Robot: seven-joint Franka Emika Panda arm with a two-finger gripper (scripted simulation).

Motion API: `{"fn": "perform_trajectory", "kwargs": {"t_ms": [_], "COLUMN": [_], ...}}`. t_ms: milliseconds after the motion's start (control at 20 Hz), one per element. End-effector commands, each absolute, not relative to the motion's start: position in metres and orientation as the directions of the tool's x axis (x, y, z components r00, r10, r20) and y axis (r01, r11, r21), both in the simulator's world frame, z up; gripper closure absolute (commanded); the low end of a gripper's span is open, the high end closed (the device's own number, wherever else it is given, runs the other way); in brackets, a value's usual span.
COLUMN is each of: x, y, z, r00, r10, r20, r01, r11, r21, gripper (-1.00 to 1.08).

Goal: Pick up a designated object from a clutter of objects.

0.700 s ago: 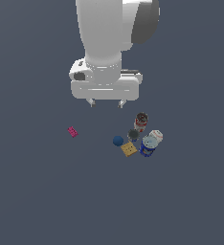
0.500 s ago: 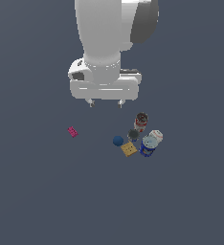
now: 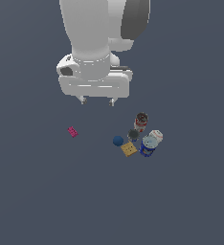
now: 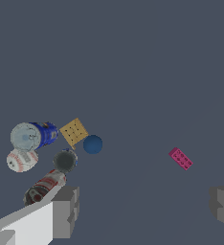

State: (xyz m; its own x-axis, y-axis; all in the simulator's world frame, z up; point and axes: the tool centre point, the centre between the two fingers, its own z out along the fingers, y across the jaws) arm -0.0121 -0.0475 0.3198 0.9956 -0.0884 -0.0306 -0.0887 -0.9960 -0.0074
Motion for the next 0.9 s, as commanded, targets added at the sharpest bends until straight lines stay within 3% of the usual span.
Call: {"fn": "perform_trajectory", "kwargs": {"t_ms": [0,450,850], "x": [-0.011,0.003,0.016], "y": [-0.046,-0.028,0.008], "z": [0.316,0.275,0.202], "r00": [0.996,1.000,0.985], "r10": [-0.081,0.010,0.173], "r20": [-0.031,-0.027,-0.021], "r01": [-0.081,0.010,0.173], "r11": [-0.997,-1.000,-0.985], "r21": [-0.006,0.006,0.017], "gripper": [-0.92,-0.92,-0.92]}}
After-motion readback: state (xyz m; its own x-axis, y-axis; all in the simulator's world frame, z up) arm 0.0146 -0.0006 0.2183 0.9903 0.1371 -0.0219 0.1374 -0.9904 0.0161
